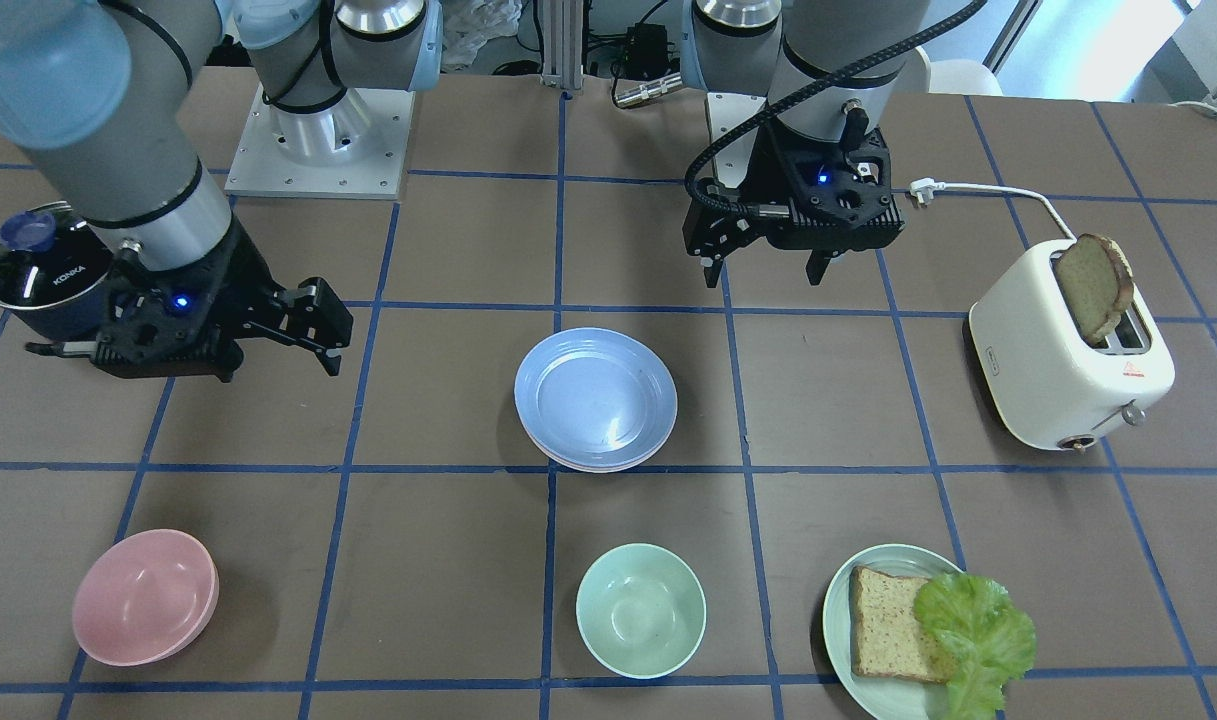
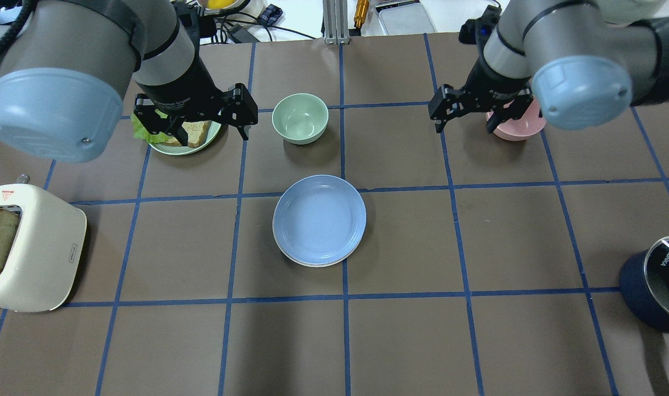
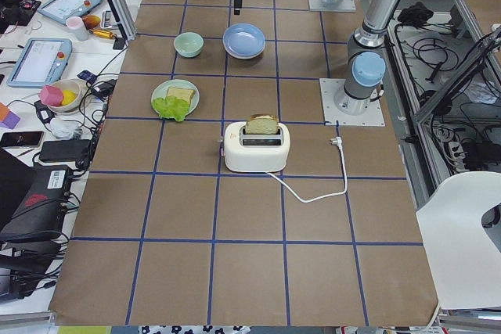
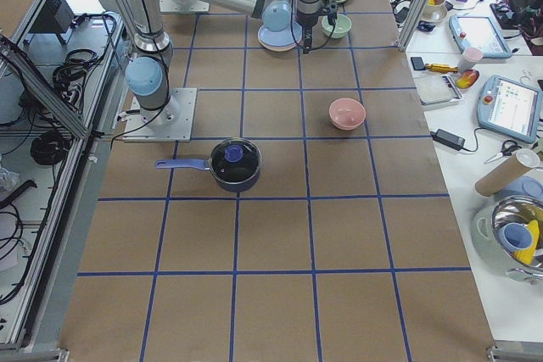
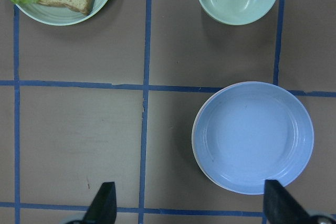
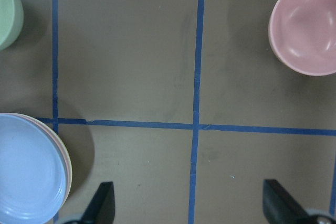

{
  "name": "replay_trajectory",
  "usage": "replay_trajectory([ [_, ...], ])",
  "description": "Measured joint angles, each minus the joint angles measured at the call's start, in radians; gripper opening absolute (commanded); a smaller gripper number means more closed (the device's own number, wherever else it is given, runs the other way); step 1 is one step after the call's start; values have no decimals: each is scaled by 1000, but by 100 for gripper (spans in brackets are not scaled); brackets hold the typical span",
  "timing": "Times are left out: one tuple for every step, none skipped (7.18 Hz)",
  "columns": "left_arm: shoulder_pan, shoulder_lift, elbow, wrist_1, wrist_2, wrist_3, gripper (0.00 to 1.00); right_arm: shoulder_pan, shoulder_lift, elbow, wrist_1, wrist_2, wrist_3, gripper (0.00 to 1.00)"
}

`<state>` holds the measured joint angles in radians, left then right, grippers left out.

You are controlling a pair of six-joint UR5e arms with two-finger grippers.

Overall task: Stack three plates with pink and blue
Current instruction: 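Open the right gripper and lift it back toward the pink bowl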

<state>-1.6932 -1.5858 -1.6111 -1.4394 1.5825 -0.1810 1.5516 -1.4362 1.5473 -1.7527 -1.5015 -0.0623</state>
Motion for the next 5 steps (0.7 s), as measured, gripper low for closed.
replay_trajectory([
  [1, 1, 0, -1, 0, 0, 100, 19, -3, -74, 81, -13, 2, 100],
  [3, 2, 0, -1, 1, 0, 100, 41, -3, -123, 140, -24, 6, 100],
  [4, 4, 0, -2, 1, 0, 100, 50, -2, -142, 167, -33, 10, 100],
  [4, 6, 0, -2, 1, 0, 100, 49, -1, -146, 177, -39, 11, 100],
  [4, 7, -1, -2, 1, 0, 100, 46, 0, -145, 183, -53, 9, 100],
])
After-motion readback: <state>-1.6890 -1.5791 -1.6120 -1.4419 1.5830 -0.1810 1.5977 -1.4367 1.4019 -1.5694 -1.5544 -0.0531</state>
